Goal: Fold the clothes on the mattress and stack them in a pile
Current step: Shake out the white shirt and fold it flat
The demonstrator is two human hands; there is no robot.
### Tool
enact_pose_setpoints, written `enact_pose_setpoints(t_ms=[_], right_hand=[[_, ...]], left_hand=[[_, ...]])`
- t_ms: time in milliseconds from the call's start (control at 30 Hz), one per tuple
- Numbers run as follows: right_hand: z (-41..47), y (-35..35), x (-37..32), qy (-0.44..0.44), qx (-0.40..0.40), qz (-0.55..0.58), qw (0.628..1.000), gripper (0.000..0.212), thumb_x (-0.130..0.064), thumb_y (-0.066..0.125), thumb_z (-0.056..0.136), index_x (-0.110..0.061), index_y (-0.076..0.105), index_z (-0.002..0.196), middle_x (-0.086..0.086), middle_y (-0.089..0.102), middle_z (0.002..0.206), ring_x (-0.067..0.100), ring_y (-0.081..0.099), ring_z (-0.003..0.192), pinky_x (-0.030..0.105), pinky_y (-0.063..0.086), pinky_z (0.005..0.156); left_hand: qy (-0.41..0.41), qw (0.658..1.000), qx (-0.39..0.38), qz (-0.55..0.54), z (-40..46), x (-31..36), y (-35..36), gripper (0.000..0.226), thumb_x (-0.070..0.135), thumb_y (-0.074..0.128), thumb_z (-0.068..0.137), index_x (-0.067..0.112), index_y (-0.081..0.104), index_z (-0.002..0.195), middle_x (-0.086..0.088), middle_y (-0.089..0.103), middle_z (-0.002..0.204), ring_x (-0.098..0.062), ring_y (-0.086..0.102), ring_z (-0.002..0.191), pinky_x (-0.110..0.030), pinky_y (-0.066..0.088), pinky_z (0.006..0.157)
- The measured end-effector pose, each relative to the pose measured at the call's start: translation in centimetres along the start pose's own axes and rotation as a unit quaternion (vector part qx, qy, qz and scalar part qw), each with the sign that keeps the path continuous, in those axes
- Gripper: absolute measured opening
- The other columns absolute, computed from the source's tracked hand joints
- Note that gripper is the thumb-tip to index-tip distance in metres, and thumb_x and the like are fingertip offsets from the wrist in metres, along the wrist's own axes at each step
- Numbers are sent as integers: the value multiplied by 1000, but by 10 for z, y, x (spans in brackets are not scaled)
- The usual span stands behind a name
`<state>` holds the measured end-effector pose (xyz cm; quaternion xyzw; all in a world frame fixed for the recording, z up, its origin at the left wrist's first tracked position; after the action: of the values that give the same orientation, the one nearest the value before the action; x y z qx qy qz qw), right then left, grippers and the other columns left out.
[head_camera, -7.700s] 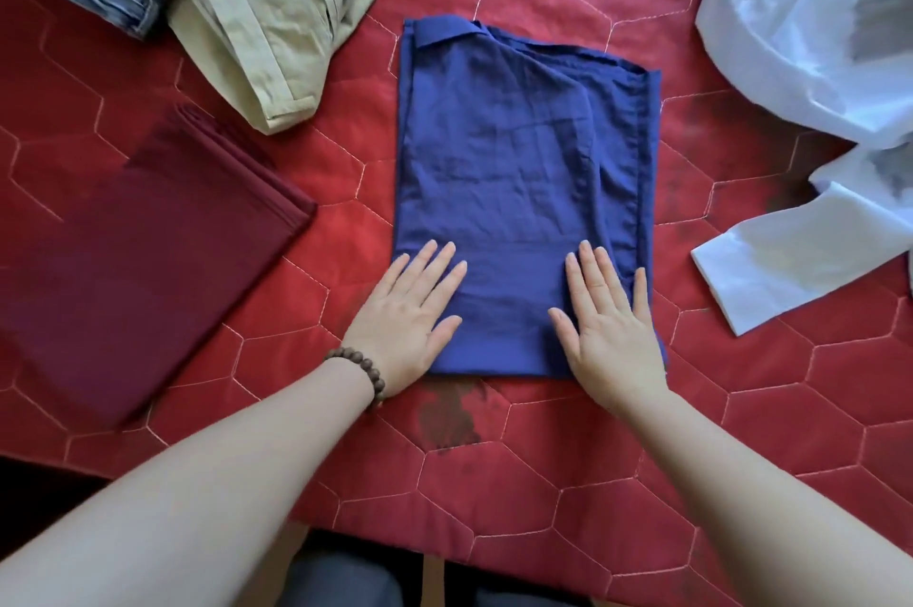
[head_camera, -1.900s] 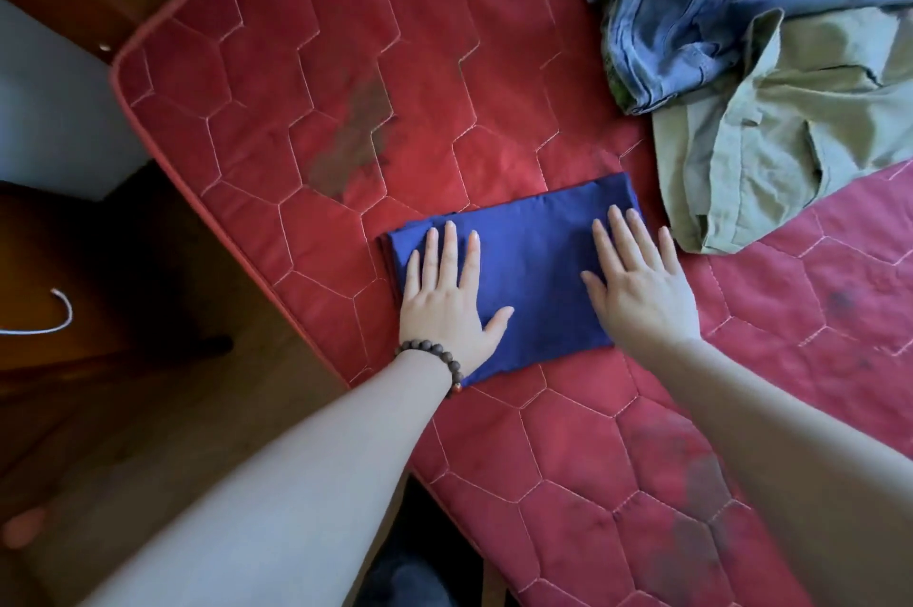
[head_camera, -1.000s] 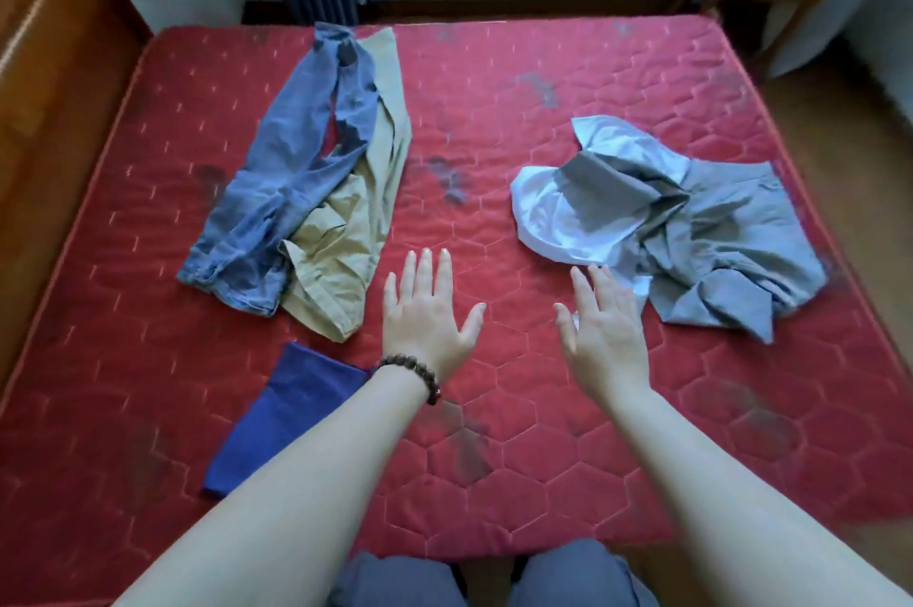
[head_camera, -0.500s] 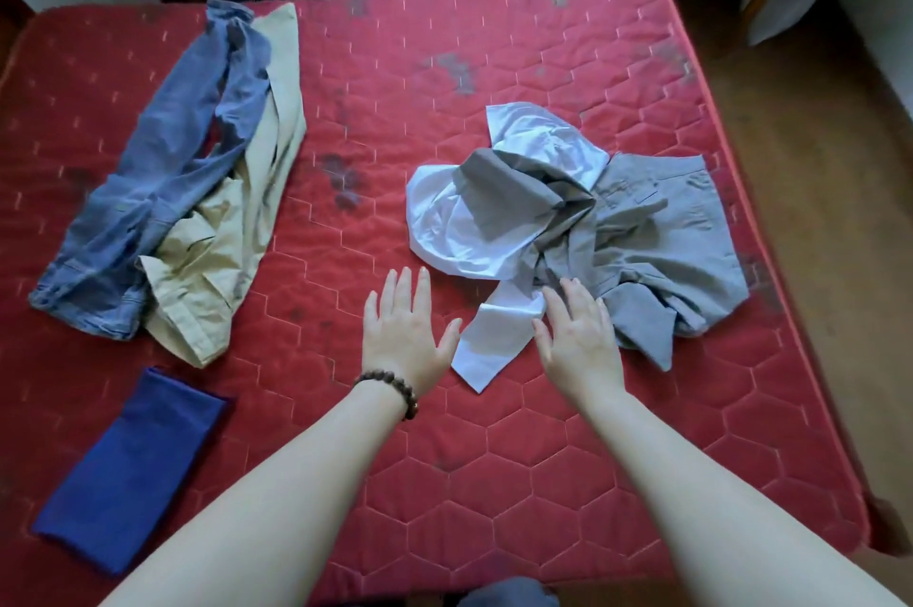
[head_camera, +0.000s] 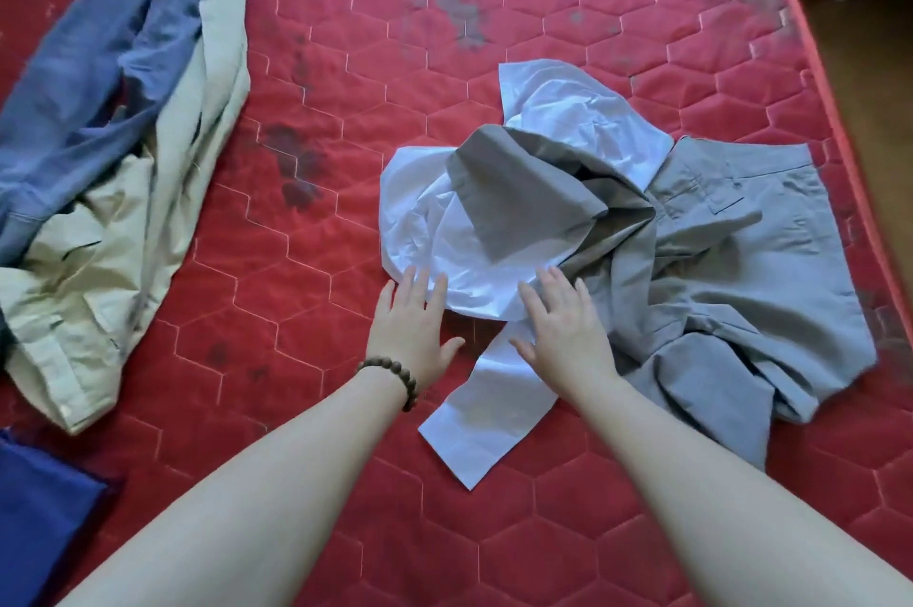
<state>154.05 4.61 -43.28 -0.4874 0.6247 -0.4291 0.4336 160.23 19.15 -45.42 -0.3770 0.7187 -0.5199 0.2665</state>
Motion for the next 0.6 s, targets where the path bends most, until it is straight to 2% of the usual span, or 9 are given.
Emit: enact_pose_setpoints(t_ms=[100, 167, 200, 233, 300, 367, 433, 533, 600], right_hand=[[37, 49, 5, -8, -49, -74, 996, 73, -44, 56, 92, -16, 24, 151, 16, 16, 158, 29, 6, 148, 50, 1, 119], [49, 63, 5, -9, -46, -89, 995, 51, -29, 59, 92, -12, 45, 138, 22, 40, 142, 34, 28, 140, 54, 8, 118], [53, 60, 3, -16, -3, -99, 995, 33, -18, 66, 86, -9, 61, 117, 23, 57, 119, 36, 49, 123, 56, 21, 115], [54, 52, 0, -23, 49, -107, 993, 17, -7, 73, 76, -6, 67, 91, 19, 62, 90, 36, 61, 96, 58, 35, 107], [50, 35, -5, -26, 137, -81, 987, 21, 6, 77, 60, -6, 61, 67, 13, 53, 63, 32, 57, 62, 52, 52, 87], [45, 27, -10, -22, 161, -42, 986, 25, 10, 76, 60, -6, 57, 65, 12, 49, 59, 30, 51, 56, 42, 54, 68], [41, 17, -15, -8, 170, 3, 985, 26, 10, 77, 64, -4, 56, 65, 12, 48, 58, 30, 48, 54, 37, 46, 54], [35, -5, -33, -5, 161, 49, 986, 23, 11, 77, 64, -2, 58, 68, 13, 50, 59, 31, 50, 53, 36, 43, 50], [29, -25, -46, -2, 146, 85, 986, 18, 11, 72, 70, 0, 59, 71, 14, 50, 61, 32, 51, 56, 37, 41, 51]], left_hand=[[23, 999, -23, 19, 44, -6, 41, 78, 46, 53, 92, 15, 13, 151, -10, 18, 157, -27, 10, 147, -41, 6, 120], [43, 999, -23, 19, 60, -9, 55, 53, 27, 51, 94, 16, 35, 143, -7, 43, 142, -26, 32, 137, -37, 14, 117], [50, 999, -12, 11, 65, -12, 56, 38, 18, 49, 93, 16, 50, 131, -5, 56, 126, -26, 44, 125, -34, 23, 111], [52, 998, 14, -13, 66, -15, 52, 27, 10, 50, 90, 14, 61, 113, -6, 64, 107, -28, 53, 109, -35, 33, 99], [48, 994, 58, -84, 62, -24, 42, 11, -2, 59, 80, 6, 67, 82, -14, 64, 77, -34, 59, 80, -40, 42, 71], [41, 986, 76, -140, 51, -32, 32, 8, -3, 61, 81, 2, 64, 76, -18, 61, 69, -36, 57, 67, -41, 40, 59], [37, 981, 83, -172, 36, -39, 23, 10, 4, 56, 89, 1, 60, 80, -19, 59, 70, -37, 54, 64, -38, 32, 56], [12, 979, 76, -188, 16, -54, 7, 19, 17, 44, 98, 11, 46, 80, -11, 54, 70, -37, 52, 66, -36, 26, 56], [-2, 972, 82, -220, -1, -68, -11, 20, 22, 40, 100, 10, 46, 84, -5, 50, 68, -37, 52, 67, -36, 30, 56]])
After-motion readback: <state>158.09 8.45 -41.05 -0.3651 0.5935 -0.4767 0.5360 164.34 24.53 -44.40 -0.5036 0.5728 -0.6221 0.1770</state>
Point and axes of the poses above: each hand's wrist, its own z-axis towards the middle knuckle, its own y-axis out of the palm, x = y × z, the point moved 10 cm from there along z, towards the middle knuckle
